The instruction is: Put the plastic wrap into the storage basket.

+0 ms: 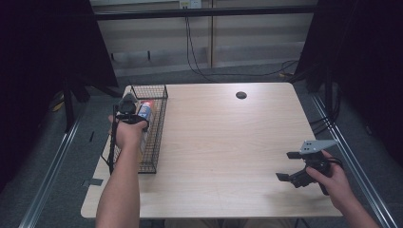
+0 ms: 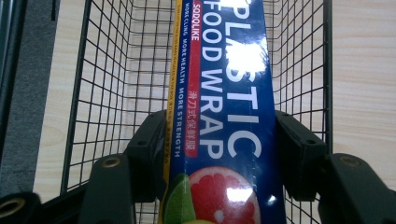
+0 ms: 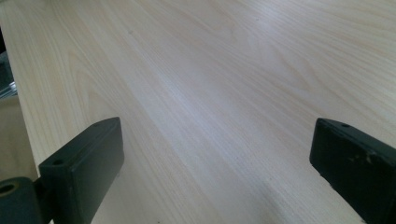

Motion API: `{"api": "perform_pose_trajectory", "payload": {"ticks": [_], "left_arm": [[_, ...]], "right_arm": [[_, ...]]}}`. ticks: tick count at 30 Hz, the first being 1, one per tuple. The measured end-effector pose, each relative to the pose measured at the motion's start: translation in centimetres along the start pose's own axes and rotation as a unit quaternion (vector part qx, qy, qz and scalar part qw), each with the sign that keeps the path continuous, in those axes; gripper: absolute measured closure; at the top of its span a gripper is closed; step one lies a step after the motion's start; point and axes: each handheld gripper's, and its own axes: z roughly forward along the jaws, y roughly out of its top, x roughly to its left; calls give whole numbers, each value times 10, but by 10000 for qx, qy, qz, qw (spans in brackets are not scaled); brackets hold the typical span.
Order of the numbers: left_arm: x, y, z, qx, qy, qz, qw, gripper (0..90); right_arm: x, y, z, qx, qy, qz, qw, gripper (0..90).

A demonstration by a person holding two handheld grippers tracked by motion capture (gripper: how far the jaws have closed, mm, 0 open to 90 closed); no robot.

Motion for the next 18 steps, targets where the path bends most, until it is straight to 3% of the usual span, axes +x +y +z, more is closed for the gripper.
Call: {"api": "perform_pose_trajectory", "payload": {"ticks": [14,18], "left_arm": [[-2,-1,0,13,-3,106,9999,404],[-1,0,-5,-74,-92,81,9999,374]], "right_arm": [[0,0,0,2,11,-3,10000,28],[-1,2,1,-23,12,-8,10000,28]]}}
